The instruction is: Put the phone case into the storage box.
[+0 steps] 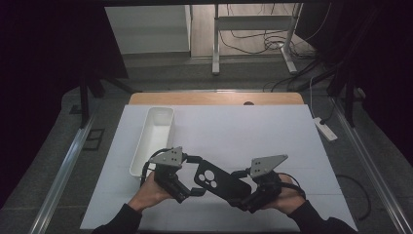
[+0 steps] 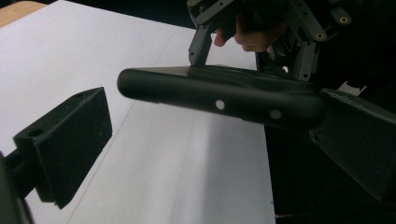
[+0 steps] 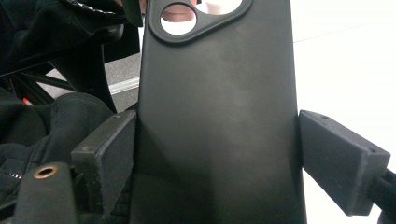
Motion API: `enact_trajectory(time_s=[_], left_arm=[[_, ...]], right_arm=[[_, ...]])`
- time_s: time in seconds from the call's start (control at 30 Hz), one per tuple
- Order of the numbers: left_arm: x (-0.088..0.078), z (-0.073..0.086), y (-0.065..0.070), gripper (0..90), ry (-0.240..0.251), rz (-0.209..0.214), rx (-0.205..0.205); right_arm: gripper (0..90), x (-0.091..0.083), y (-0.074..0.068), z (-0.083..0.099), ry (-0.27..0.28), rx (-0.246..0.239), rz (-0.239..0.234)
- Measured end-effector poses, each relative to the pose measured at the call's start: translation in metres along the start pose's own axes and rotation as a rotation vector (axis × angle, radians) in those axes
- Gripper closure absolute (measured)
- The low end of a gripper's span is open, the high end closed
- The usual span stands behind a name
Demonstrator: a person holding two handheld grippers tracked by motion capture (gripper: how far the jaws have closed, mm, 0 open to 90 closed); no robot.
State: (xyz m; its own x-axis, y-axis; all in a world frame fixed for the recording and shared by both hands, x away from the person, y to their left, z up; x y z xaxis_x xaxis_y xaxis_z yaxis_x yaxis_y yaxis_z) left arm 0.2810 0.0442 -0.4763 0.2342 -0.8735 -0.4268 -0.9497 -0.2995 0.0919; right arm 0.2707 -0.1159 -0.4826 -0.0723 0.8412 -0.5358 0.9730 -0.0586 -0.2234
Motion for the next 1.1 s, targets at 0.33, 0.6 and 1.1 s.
enact_trajectory(time_s=[0.33,0.6,1.1], left_arm=[[0.000,-0.001,0.004,3.5,0.020,0.046,0.014],[0.002,0.000,0.010,6.2,0.013,0.081,0.034],[-0.004,-0.002,0.013,12.7,0.045,0.169,-0.005]], right_arm=[[15.1,0.003,-0.003,-0.002,0.001,-0.019,-0.032],[15.0,0.007,-0.006,-0.003,-0.010,-0.036,-0.054],[14.8,0.009,-0.009,0.000,-0.026,-0.070,-0.079]])
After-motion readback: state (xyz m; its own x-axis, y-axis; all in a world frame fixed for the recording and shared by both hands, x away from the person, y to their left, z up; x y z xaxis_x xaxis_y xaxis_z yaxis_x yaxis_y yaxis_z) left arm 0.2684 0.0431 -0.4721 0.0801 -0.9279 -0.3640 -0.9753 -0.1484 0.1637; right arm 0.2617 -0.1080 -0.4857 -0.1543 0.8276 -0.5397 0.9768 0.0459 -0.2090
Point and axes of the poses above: each handheld gripper's, and its own axes: x roughly forward along the jaws, z roughly out of its underside, y roughly to its right, the point moved 8 cm from there along x, roughly forward along the jaws, and after that the axes turned 8 degrees about -z, right-handed, at the moved point
